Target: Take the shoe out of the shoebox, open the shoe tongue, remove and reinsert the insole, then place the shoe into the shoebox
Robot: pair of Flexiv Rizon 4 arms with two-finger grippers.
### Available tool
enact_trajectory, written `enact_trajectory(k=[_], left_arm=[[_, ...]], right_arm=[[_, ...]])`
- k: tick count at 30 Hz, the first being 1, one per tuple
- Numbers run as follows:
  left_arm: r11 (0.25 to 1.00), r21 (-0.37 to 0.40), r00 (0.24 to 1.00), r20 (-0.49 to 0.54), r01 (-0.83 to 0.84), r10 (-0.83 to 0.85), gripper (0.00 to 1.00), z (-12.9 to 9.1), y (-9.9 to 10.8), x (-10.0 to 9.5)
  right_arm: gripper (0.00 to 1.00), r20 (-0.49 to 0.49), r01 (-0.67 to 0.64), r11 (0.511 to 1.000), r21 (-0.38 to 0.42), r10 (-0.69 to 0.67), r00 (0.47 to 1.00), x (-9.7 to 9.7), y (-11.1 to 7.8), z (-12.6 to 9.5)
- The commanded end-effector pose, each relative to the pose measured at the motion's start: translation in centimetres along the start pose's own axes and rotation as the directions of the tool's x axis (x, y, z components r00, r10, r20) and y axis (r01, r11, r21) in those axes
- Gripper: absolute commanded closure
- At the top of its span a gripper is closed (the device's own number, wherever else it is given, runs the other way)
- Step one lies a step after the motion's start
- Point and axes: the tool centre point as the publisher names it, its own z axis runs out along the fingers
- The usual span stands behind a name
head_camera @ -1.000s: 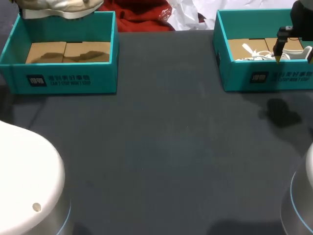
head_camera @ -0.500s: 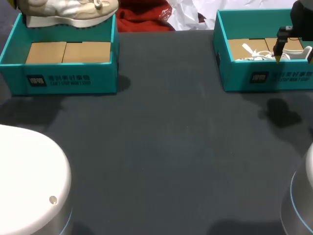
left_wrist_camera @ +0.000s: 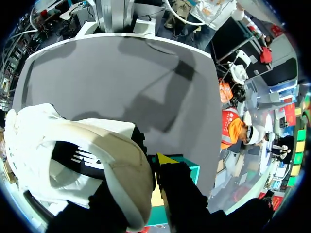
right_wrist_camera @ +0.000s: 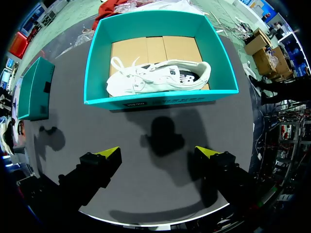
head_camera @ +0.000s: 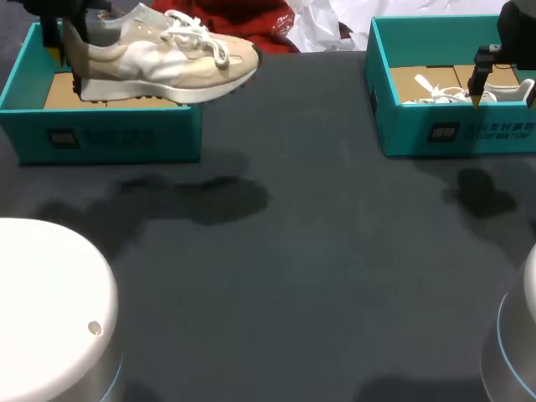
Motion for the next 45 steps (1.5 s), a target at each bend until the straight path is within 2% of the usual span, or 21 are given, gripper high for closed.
enact_trajectory(k=[1,8,20,25,32,38,45], left_arm=[[0.935,-0.356,1.000,-0.002,-0.014,0.015,1.00,0.9,-6.3,-1.5],[0.940,-0.335,0.997,0.002,-0.067,0.072,1.00,1.8,-9.3,-4.2],[0.940,-0.335,0.997,0.002,-0.067,0.072,1.00,1.8,-9.3,-4.2],[0.938,-0.322,0.989,0.027,-0.127,0.143,1.00,4.5,-12.1,-6.8],[0.946,-0.277,0.982,0.036,-0.168,0.185,1.00,7.9,-14.2,-11.6],[0.961,-0.241,0.988,0.031,-0.138,0.150,1.00,10.2,-15.8,-14.2],[0.961,-0.241,0.988,0.031,-0.138,0.150,1.00,10.2,-15.8,-14.2]], right_arm=[[0.00,0.000,0.000,1.000,-0.002,0.000,1.000,0.0,-0.1,0.0],[0.00,0.000,0.000,1.000,-0.002,0.000,1.000,0.0,-0.1,0.0],[0.00,0.000,0.000,1.000,-0.002,0.000,1.000,0.0,-0.1,0.0],[0.00,0.000,0.000,1.000,-0.002,0.000,1.000,0.0,-0.1,0.0],[0.00,0.000,0.000,1.000,-0.002,0.000,1.000,0.0,-0.1,0.0],[0.00,0.000,0.000,1.000,-0.002,0.000,1.000,0.0,-0.1,0.0],[0.00,0.000,0.000,1.000,-0.002,0.000,1.000,0.0,-0.1,0.0]])
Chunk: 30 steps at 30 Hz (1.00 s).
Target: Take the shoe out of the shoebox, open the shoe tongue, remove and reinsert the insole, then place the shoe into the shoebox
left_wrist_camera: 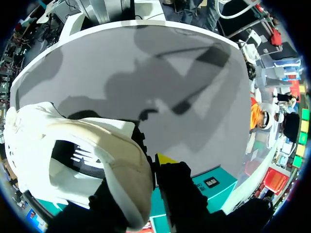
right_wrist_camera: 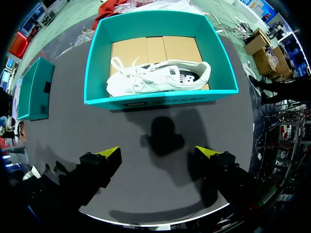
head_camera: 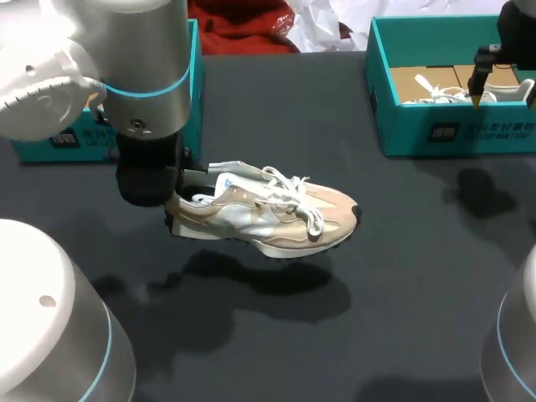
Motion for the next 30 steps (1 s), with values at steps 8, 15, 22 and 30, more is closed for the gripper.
enact_trajectory(k=[8,15,22,30], left_arm=[[0.999,0.040,0.998,-0.054,0.030,-0.028,1.00,1.5,0.0,-1.1],[0.990,0.118,0.992,-0.110,0.077,-0.064,1.00,5.8,-1.0,-3.7],[0.985,0.142,0.988,-0.129,0.099,-0.080,1.00,8.1,-1.4,-5.4],[0.985,0.143,0.988,-0.133,0.098,-0.079,1.00,10.6,-1.5,-6.8]], right_arm=[[0.00,0.000,0.000,1.000,-0.002,0.000,1.000,0.0,-0.1,0.0],[0.00,0.000,0.000,1.000,-0.002,0.000,1.000,0.0,-0.1,0.0],[0.00,0.000,0.000,1.000,-0.002,0.000,1.000,0.0,-0.1,0.0],[0.00,0.000,0.000,1.000,-0.002,0.000,1.000,0.0,-0.1,0.0]])
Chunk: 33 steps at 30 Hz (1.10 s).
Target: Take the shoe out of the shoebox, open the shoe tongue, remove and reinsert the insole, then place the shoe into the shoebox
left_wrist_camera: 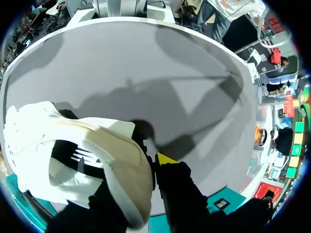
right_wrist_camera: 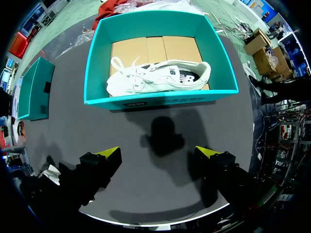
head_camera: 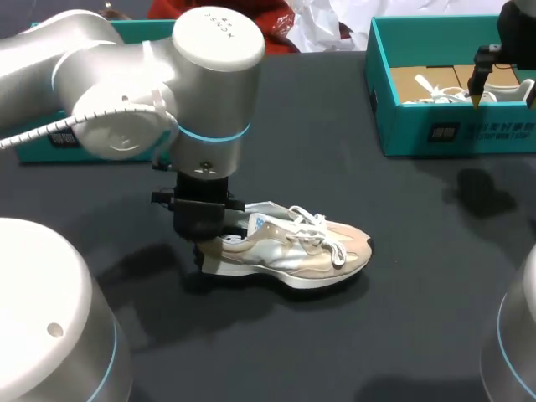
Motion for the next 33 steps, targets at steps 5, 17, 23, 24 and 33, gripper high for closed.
enact_trajectory(k=[5,17,23,24,33], left_arm=[[1.000,0.004,1.000,-0.031,-0.002,0.002,1.00,2.5,0.4,-2.6],[1.000,-0.004,1.000,0.001,-0.029,0.029,1.00,4.1,0.2,-2.5],[0.999,-0.007,0.999,0.005,-0.034,0.034,1.00,4.9,-0.1,-2.4],[0.999,-0.009,0.999,0.006,-0.035,0.035,1.00,5.0,-0.1,-2.4],[0.999,-0.026,0.999,0.008,-0.046,0.047,0.59,5.6,-0.1,-2.1]], right_arm=[[0.00,0.000,0.000,1.000,-0.001,0.000,1.000,0.0,-0.1,0.0],[0.00,0.000,0.000,1.000,-0.001,0.000,1.000,0.0,-0.1,0.0],[0.00,0.000,0.000,1.000,-0.001,0.000,1.000,0.0,-0.1,0.0],[0.00,0.000,0.000,1.000,-0.001,0.000,1.000,0.0,-0.1,0.0],[0.00,0.000,0.000,1.000,-0.001,0.000,1.000,0.0,-0.1,0.0]])
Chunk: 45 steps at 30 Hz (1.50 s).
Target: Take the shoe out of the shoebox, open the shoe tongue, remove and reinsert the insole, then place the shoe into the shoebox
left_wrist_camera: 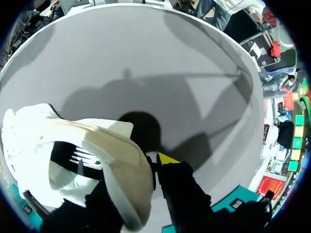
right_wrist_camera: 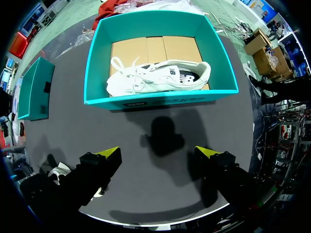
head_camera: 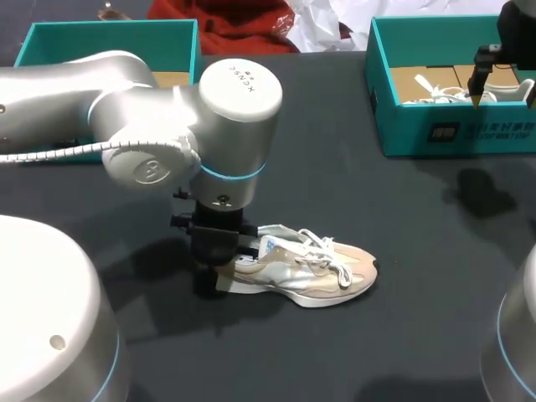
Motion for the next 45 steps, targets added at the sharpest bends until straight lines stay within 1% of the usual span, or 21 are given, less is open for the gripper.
enact_trajectory(k=[1,5,7,10,13,16,20,25,27,28,30,31,43,44,45], left_arm=[[1.000,-0.008,1.000,0.014,0.002,-0.002,0.56,0.1,-0.2,0.5],[1.000,-0.015,1.000,0.025,-0.005,0.005,0.45,-0.6,-0.2,0.6],[1.000,-0.021,0.999,0.039,-0.005,0.005,0.30,-1.2,-0.1,0.6],[0.999,-0.037,0.997,0.071,-0.004,0.007,0.17,-2.6,-0.3,0.8],[0.998,-0.061,0.994,0.107,0.005,0.002,0.00,-4.6,-0.7,1.1],[0.997,-0.066,0.986,0.161,0.045,-0.034,0.00,-6.7,-1.3,1.6],[0.991,-0.001,0.957,0.259,0.136,-0.131,0.00,-9.2,-2.2,2.7],[0.971,0.081,0.898,0.368,0.227,-0.241,0.00,-11.0,-3.7,4.1],[0.957,0.111,0.869,0.402,0.267,-0.289,0.00,-11.4,-4.1,4.6],[0.949,0.150,0.850,0.423,0.278,-0.316,0.00,-11.5,-4.3,4.8],[0.924,0.222,0.828,0.415,0.311,-0.378,0.00,-11.5,-4.5,5.2],[0.918,0.218,0.828,0.398,0.332,-0.395,0.00,-11.6,-4.6,5.5],[0.918,0.218,0.828,0.398,0.332,-0.395,0.00,-11.6,-4.6,5.5],[0.894,0.240,0.792,0.417,0.378,-0.446,0.00,-11.8,-4.4,5.9],[0.879,0.287,0.753,0.456,0.381,-0.475,0.00,-11.9,-4.1,6.3]], right_arm=[[0.00,0.000,0.000,1.000,-0.001,0.000,1.000,0.0,-0.1,0.0],[0.00,0.000,0.000,1.000,-0.001,0.000,1.000,0.0,-0.1,0.0],[0.00,0.000,0.000,1.000,-0.001,0.000,1.000,0.0,-0.1,0.0],[0.00,0.000,0.000,1.000,-0.001,0.000,1.000,0.0,-0.1,0.0],[0.00,0.000,0.000,1.000,-0.001,0.000,1.000,0.0,-0.1,0.0],[0.00,0.000,0.000,1.000,-0.001,0.000,1.000,0.0,-0.1,0.0],[0.00,0.000,0.000,1.000,-0.001,0.000,1.000,0.0,-0.1,0.0],[0.00,0.000,0.000,1.000,-0.001,0.000,1.000,0.0,-0.1,0.0],[0.00,0.000,0.000,1.000,-0.001,0.000,1.000,0.0,-0.1,0.0],[0.00,0.000,0.000,1.000,-0.001,0.000,1.000,0.0,-0.1,0.0],[0.00,0.000,0.000,1.000,-0.001,0.000,1.000,0.0,-0.1,0.0],[0.00,0.000,0.000,1.000,-0.001,0.000,1.000,0.0,-0.1,0.0],[0.00,0.000,0.000,1.000,-0.001,0.000,1.000,0.0,-0.1,0.0],[0.00,0.000,0.000,1.000,-0.001,0.000,1.000,0.0,-0.1,0.0],[0.00,0.000,0.000,1.000,-0.001,0.000,1.000,0.0,-0.1,0.0]])
